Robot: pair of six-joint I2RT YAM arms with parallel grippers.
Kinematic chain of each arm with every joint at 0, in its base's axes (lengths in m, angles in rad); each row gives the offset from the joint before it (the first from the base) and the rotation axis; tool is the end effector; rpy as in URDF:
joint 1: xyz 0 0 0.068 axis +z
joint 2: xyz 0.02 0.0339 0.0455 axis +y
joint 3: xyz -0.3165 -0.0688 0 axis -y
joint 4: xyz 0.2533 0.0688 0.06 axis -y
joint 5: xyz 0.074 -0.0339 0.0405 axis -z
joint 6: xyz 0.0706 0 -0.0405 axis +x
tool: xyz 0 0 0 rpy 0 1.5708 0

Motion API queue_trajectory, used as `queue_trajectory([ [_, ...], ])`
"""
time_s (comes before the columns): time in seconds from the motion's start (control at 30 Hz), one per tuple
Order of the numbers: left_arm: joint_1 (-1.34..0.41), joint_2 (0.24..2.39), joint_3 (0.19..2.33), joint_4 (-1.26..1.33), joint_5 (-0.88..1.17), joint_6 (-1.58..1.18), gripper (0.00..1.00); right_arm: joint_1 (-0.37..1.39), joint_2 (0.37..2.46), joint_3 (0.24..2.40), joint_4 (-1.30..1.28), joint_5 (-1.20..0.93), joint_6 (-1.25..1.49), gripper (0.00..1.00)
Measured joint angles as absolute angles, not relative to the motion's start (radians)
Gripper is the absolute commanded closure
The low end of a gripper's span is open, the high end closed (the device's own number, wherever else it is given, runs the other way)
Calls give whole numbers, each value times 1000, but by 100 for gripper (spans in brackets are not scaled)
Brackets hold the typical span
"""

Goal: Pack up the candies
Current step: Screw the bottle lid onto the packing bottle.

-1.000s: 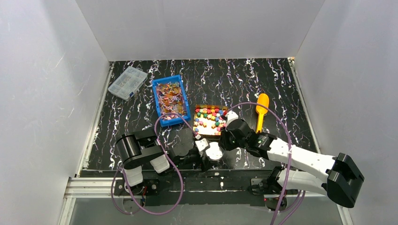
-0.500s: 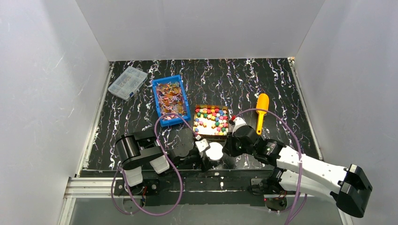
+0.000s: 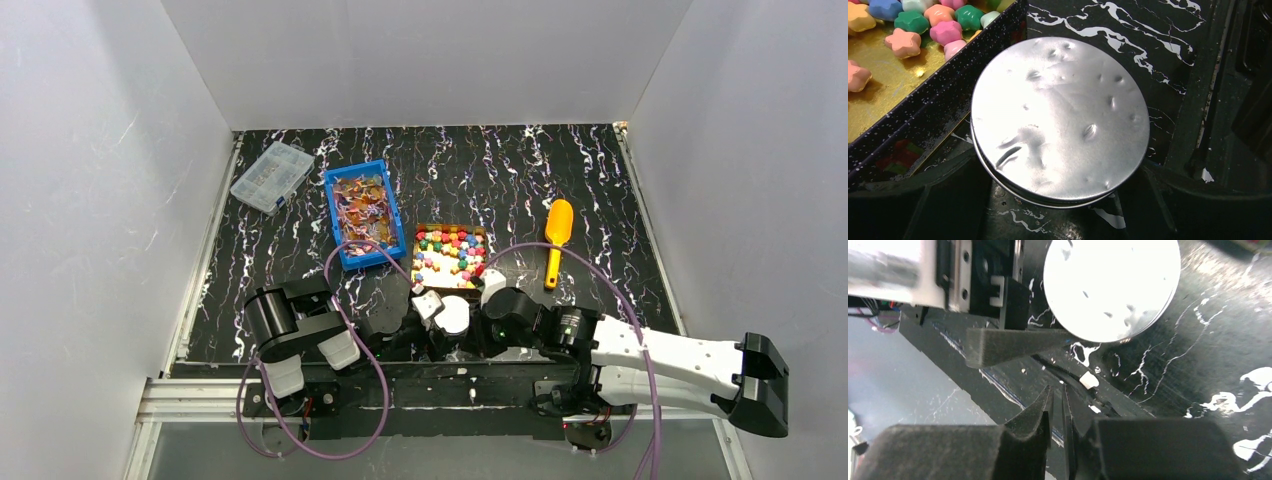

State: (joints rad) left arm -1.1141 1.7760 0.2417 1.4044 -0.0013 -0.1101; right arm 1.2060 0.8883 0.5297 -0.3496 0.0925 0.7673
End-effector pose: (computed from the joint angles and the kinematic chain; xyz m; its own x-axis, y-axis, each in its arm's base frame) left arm 0.1311 -0.2666 0.1537 -0.1553 0.0670 -0.9856 0.8852 0.4522 -0.1088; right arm 0.0732 0.1735 0.2325 -0.7954 -0.1453 -0.5884 -0.4904 0.7247 0.4840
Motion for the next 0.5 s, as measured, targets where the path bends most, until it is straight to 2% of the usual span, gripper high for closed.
queue_trajectory([
  [0.13, -1114, 1776, 242, 1404, -5, -112, 48, 1211, 891, 618, -420, 191, 767, 58],
  [0.2, -1114, 1776, 242, 1404, -4, -112, 49, 1211, 896, 648, -432, 231, 759, 52],
  [0.33, -1114, 1776, 242, 1404, -3, -113, 51, 1211, 944, 709, -459, 306, 720, 51],
  [0.5, -1114, 1773, 245, 1394, -1, -112, 52, 1168, 1061, 791, -471, 336, 623, 57],
])
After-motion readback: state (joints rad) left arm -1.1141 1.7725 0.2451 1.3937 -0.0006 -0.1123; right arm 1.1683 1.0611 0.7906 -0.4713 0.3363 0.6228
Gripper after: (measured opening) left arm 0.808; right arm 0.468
